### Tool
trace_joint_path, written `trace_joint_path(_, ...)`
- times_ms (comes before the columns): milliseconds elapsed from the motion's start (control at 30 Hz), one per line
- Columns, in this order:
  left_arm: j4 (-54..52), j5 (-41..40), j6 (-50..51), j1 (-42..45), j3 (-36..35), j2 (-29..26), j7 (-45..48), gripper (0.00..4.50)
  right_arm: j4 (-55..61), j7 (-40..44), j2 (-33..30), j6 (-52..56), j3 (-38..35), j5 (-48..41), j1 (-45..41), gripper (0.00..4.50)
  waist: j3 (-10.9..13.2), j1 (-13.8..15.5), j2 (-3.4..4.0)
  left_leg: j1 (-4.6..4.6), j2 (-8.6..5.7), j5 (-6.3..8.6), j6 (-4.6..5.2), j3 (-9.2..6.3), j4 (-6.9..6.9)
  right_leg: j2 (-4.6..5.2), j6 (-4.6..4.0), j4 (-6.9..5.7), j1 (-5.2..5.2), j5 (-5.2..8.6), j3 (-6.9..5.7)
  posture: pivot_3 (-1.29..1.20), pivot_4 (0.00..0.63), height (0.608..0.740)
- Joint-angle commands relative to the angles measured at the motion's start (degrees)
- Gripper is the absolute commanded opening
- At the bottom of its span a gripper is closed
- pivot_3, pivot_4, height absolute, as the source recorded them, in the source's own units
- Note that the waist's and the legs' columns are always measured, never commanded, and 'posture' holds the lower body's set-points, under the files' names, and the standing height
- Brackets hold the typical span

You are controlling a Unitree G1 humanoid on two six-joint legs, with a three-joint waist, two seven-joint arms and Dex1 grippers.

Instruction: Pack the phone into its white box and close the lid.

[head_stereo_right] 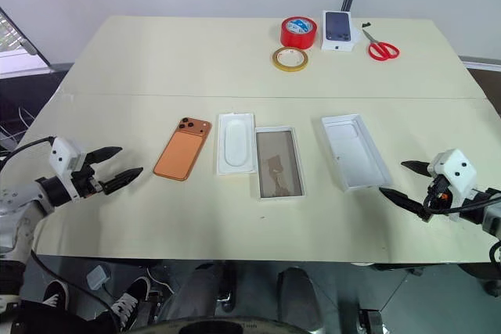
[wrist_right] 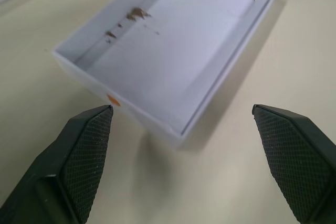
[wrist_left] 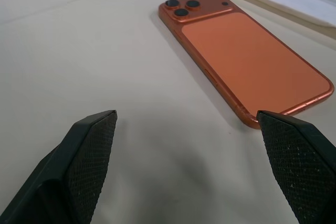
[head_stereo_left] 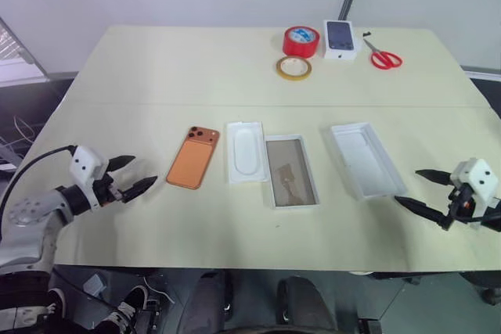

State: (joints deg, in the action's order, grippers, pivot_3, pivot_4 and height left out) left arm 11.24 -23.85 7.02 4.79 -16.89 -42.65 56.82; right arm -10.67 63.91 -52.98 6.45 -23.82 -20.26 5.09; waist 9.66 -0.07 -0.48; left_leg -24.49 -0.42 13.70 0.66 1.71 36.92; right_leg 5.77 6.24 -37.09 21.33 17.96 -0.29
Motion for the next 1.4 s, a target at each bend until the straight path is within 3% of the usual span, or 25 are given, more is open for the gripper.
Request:
trace_joint_path(33,-0.37,-0.50,-0.95,-0.10,-2.12,-0.57,-0.24,4.50,0.33,0.44,-1.49,-0.69,-2.61,-0.67,0.35,4.44,0.00,-0.05,0.00,0.00,0.00,0.00,0.00,0.00,0.00,0.00,0.00,0.00,0.00,0.00,0.00,0.00,0.150,0.728)
trace_joint_path(1000,-2.30,1.82,-3.68,4.18,-0.09,1.00,-2.77,4.50,5.21,-1.58,0.48,2.51,-0.23,-2.64,-2.84,4.44,0.00,-0.61,0.00,0.00,0.00,-0.02,0.03,0.00,-0.03,0.00,0.03,-0.01,0.00,-0.02,0.00,0.00,0.150,0.728)
trace_joint_path(1167,-9.83,-0.08,8.18,6.95,2.72,1.95,-7.70,4.50,10.94,-2.67,1.25,5.51,2.34,-3.93,-6.33,4.44,0.00,-0.65,0.00,0.00,0.00,-0.03,0.05,0.00,-0.02,-0.01,0.19,-0.02,0.00,-0.10,0.00,0.00,0.150,0.728)
trace_joint_path(1400,-17.91,-3.14,28.85,12.16,8.85,5.16,-13.93,4.50,21.49,-5.91,6.49,9.68,13.24,-3.24,-14.01,4.44,0.01,-0.56,-0.02,-0.03,-0.01,-0.06,0.08,0.00,0.06,-0.08,0.23,-0.06,-0.01,-0.12,-0.01,0.00,0.150,0.728)
